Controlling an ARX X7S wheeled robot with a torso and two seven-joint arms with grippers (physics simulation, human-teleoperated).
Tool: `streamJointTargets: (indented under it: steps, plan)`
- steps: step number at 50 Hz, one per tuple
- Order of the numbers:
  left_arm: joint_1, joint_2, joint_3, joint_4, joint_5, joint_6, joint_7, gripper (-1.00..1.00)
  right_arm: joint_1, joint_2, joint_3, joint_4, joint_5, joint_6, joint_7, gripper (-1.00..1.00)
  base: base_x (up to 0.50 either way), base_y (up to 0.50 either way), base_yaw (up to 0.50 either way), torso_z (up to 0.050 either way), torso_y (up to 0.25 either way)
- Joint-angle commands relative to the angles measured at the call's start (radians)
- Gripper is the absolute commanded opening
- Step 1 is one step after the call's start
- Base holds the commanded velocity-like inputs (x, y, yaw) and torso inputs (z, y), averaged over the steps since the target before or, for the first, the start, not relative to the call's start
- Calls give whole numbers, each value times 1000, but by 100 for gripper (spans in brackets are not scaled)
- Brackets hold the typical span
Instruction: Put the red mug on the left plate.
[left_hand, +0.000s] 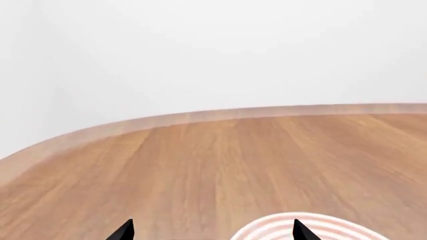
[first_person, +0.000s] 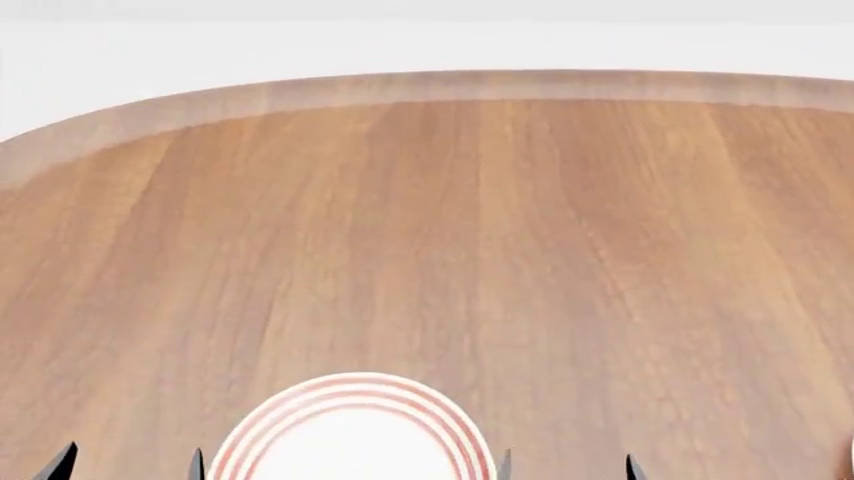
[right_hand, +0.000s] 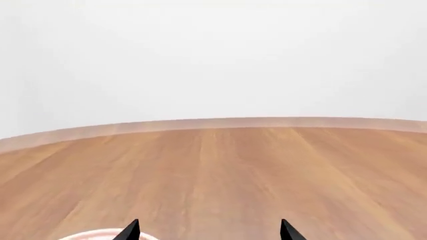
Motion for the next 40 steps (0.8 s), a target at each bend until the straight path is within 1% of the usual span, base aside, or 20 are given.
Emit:
streamJointTargets:
  steps: [1,2,3,5,10,11,13,14,18,25,32,38,40]
  plan:
    - [-5,-4,14,-15,-5,4,-7,100,56,-23,62,-45,51,213,112,100,0,0,0,0,0]
    - [-4,-4,15,-13,-5,4,-7,100,61,-25,69,-55,60,235,123,100,0,0,0,0,0]
    - [-2,-6,15,-11,-7,4,-7,100,73,-43,95,-78,70,294,171,100,0,0,0,0,0]
    - [2,-10,12,-2,-13,3,-9,100,81,-62,115,-100,54,318,235,100,0,0,0,0,0]
    - [9,-15,11,11,-19,1,-13,100,88,-89,141,-144,82,376,301,100,0,0,0,0,0]
    - [9,-16,11,14,-20,1,-14,100,93,-104,155,-153,86,393,336,100,0,0,0,0,0]
    - [11,-17,12,18,-22,0,-15,100,95,-118,185,-167,152,420,346,100,0,0,0,0,0]
    - [12,-18,12,19,-23,0,-16,100,96,-108,171,-171,150,438,349,100,0,0,0,0,0]
    - [14,-22,10,23,-30,0,-18,100,94,-111,165,-169,151,423,394,100,0,0,0,0,0]
    - [11,-25,15,22,-35,0,-22,100,97,-109,219,-183,269,449,434,100,0,0,0,0,0]
    - [12,-29,20,22,-37,0,-27,100,82,-108,269,-224,324,441,502,100,0,0,0,0,0]
    - [12,-31,24,20,-40,2,-30,100,73,-90,277,-234,331,417,522,100,0,0,0,0,0]
    - [10,-32,26,16,-40,3,-31,100,73,-92,284,-235,322,439,568,100,0,0,0,0,0]
